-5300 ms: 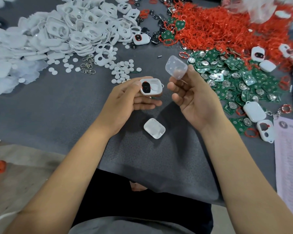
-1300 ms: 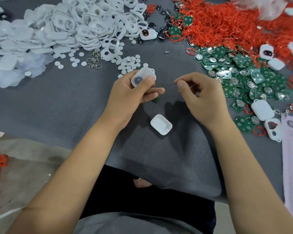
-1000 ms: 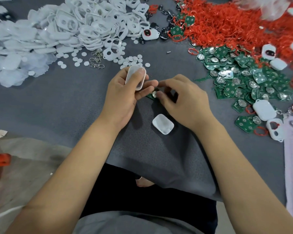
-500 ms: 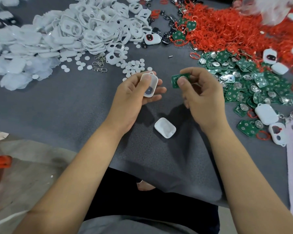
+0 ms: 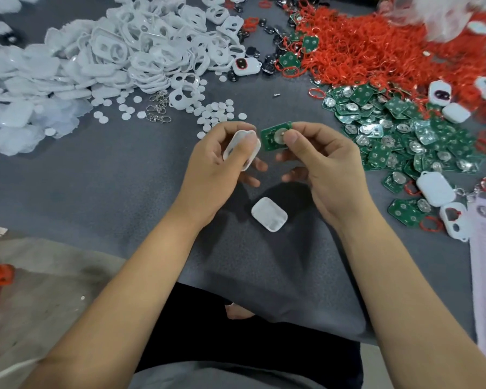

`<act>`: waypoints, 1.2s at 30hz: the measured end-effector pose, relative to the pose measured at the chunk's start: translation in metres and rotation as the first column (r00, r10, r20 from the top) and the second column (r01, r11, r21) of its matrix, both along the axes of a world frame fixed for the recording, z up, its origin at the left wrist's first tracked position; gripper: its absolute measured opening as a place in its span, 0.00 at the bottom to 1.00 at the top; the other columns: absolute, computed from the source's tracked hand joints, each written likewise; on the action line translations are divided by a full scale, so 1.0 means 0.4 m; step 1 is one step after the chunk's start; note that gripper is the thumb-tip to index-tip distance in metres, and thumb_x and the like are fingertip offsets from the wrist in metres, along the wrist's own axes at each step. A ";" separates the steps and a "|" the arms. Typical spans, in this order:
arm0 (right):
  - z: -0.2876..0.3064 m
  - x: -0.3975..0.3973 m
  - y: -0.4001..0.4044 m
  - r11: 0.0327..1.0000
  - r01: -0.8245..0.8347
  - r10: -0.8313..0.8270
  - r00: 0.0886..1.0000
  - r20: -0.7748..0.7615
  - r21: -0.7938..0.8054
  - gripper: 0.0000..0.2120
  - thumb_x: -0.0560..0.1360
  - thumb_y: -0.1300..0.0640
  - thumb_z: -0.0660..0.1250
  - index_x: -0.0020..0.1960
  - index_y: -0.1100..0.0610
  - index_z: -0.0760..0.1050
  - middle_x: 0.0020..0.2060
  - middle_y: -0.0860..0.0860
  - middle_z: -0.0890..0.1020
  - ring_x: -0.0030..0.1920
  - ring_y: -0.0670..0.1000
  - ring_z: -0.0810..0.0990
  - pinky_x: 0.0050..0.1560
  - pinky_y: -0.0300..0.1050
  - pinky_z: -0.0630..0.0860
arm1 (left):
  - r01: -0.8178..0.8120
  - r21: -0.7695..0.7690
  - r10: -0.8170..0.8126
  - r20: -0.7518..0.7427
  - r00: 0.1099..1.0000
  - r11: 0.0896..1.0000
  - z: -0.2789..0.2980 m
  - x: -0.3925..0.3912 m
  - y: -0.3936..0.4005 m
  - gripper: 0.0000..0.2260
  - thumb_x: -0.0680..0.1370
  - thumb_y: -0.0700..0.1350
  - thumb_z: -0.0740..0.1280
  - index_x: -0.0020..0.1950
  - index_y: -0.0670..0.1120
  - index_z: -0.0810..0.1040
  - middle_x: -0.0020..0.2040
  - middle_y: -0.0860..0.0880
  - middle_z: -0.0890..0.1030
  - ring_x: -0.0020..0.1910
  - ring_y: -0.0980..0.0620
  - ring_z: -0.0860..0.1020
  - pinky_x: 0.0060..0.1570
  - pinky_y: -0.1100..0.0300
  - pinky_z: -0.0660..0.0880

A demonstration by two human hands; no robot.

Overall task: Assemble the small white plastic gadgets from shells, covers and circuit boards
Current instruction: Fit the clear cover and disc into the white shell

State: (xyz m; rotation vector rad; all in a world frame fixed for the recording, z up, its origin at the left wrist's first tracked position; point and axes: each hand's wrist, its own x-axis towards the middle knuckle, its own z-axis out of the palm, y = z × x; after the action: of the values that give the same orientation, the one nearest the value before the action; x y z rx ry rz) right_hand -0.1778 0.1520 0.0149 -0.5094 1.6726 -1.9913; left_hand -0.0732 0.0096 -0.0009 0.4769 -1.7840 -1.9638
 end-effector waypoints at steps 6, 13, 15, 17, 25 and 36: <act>0.009 -0.026 0.020 0.990 0.125 -0.126 0.992 0.018 0.061 0.02 0.82 0.61 0.69 0.54 0.57 0.80 0.44 0.49 0.86 0.37 0.49 0.83 0.30 0.41 0.77 | 0.082 -0.231 -0.040 0.182 0.982 0.969 0.014 -0.012 -0.014 0.08 0.85 0.43 0.64 0.57 0.48 0.83 0.51 0.52 0.84 0.46 0.54 0.85 0.40 0.59 0.82; 0.004 -0.035 0.025 0.985 0.151 -0.156 0.986 0.063 0.078 0.02 0.82 0.59 0.69 0.53 0.56 0.81 0.44 0.48 0.87 0.35 0.47 0.82 0.30 0.39 0.76 | 0.387 -0.591 -0.150 0.410 0.900 0.708 0.053 -0.030 -0.022 0.05 0.82 0.45 0.69 0.55 0.49 0.85 0.45 0.58 0.84 0.42 0.64 0.81 0.42 0.75 0.70; 0.004 -0.036 0.025 0.986 0.150 -0.155 0.985 0.074 0.077 0.02 0.82 0.59 0.69 0.52 0.55 0.81 0.44 0.48 0.87 0.34 0.47 0.82 0.30 0.39 0.76 | 0.417 -0.648 -0.146 0.429 0.891 0.638 0.058 -0.035 -0.020 0.06 0.82 0.46 0.70 0.55 0.50 0.86 0.45 0.57 0.82 0.43 0.63 0.79 0.42 0.73 0.69; 0.005 -0.037 0.026 0.986 0.149 -0.155 0.985 0.080 0.077 0.02 0.82 0.59 0.69 0.52 0.55 0.81 0.43 0.48 0.87 0.34 0.47 0.82 0.29 0.39 0.76 | 0.430 -0.694 -0.122 0.448 0.886 0.578 0.059 -0.042 -0.022 0.06 0.81 0.47 0.70 0.56 0.51 0.86 0.46 0.57 0.78 0.44 0.61 0.76 0.45 0.68 0.71; 0.001 -0.038 0.029 0.988 0.124 -0.131 0.988 0.083 0.088 0.03 0.80 0.57 0.72 0.49 0.51 0.83 0.40 0.47 0.85 0.34 0.47 0.78 0.28 0.37 0.72 | 0.256 -0.657 -0.066 0.299 0.952 0.710 0.044 -0.056 -0.036 0.08 0.84 0.51 0.66 0.59 0.51 0.82 0.49 0.58 0.81 0.47 0.63 0.78 0.47 0.70 0.71; 0.001 -0.025 0.013 0.999 -0.039 0.040 0.992 0.123 -0.010 0.05 0.75 0.56 0.74 0.48 0.57 0.84 0.39 0.56 0.86 0.39 0.50 0.84 0.32 0.40 0.78 | 0.115 -0.161 -0.115 0.011 0.993 0.980 0.006 -0.082 -0.023 0.04 0.83 0.45 0.70 0.54 0.50 0.85 0.44 0.54 0.86 0.38 0.58 0.82 0.38 0.64 0.80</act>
State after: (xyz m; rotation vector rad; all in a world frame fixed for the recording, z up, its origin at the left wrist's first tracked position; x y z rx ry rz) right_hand -0.1877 0.1572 0.0155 -0.4102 1.5689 -1.9609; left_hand -0.1058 0.0003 0.0017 0.3283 -1.9926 -1.8724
